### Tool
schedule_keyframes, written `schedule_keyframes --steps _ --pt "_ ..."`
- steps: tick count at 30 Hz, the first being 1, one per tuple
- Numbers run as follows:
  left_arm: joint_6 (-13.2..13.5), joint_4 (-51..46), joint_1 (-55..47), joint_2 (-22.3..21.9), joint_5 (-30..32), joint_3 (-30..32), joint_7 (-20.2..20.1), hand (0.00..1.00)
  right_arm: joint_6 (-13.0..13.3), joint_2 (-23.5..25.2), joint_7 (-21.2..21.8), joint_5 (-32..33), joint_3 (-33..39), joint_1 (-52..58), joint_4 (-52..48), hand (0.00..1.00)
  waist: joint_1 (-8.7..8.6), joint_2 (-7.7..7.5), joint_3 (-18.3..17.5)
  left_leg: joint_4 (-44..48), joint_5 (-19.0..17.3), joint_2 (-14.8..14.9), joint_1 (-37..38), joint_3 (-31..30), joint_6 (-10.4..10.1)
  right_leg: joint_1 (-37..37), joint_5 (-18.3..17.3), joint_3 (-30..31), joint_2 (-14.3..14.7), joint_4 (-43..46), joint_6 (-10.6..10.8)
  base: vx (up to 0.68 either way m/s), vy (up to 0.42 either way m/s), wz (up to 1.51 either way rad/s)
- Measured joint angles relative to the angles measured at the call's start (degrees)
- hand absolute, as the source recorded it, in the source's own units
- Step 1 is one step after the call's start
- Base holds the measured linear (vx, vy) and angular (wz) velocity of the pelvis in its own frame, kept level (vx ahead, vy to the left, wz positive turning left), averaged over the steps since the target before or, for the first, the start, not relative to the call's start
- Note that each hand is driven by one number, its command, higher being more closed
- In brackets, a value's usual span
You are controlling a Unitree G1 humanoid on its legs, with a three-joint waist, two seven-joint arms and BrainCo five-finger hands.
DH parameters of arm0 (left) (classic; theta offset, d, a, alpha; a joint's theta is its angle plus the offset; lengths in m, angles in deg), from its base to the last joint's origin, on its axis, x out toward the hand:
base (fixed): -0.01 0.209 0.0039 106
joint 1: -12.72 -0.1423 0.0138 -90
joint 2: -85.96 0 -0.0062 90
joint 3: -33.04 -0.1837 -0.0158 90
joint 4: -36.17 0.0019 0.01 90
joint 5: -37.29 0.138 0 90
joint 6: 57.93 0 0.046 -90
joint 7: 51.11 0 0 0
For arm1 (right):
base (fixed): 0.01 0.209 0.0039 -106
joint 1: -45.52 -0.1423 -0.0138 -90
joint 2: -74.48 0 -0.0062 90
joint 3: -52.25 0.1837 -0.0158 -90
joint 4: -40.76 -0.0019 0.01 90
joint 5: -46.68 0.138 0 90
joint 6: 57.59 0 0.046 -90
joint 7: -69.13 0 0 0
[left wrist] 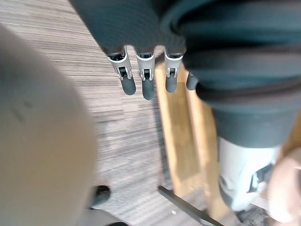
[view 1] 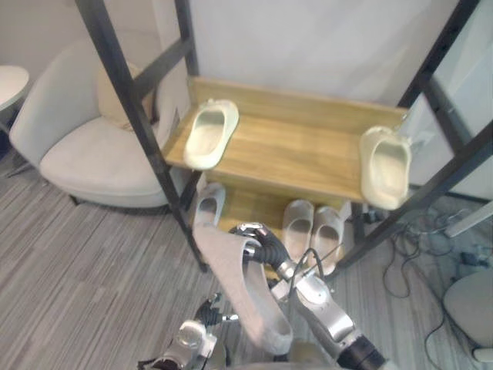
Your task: Organize the slippers on the shoe rack
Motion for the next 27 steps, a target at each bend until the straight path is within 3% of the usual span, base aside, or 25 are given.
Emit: schedule_keyframes --steps 5,12,18,27 --pt "2.09 -5.80 0.66 2.78 -4.99 0.23 0.18 0.00 -0.30 -4.36 -4.14 -5.74 5.52 -7.39 1.80 1.00 -0.07 0.33 3.78 14.22 -4.39 1.56 -13.44 1.04 -0.06 -13.12 -4.30 0.75 -1.37 13.59 -1.12 -0.14 -0.055 -0.02" --pt "4.97 -11.71 4.35 3.65 -8.68 2.39 3.11 0.00 -0.18 -10.85 -12.15 -8.25 10.63 -24.42 6.04 1.00 -0.47 1.56 8.63 27.85 -7.33 4.14 -28.86 2.72 0.62 -28.08 -6.50 1.41 -2.29 25.49 -3.13 -0.04 0.007 0.00" --pt "6.04 -16.52 7.05 4.32 -8.76 6.41 4.55 0.00 -0.18 -11.65 -18.18 -13.13 12.36 -33.22 7.18 1.00 0.86 1.20 9.89 36.79 -9.53 5.30 -40.47 3.73 1.29 -40.39 -8.28 3.38 -2.90 34.14 -2.72 -0.06 0.052 -0.05" --pt "5.91 -21.22 7.63 3.29 -8.86 9.60 4.55 0.00 -2.02 -10.39 -25.54 -17.54 17.92 -38.91 7.01 1.00 1.62 1.15 9.95 39.72 -9.63 5.60 -47.76 3.76 1.44 -47.27 -8.53 3.15 -4.06 37.33 -3.30 0.00 0.021 0.04"
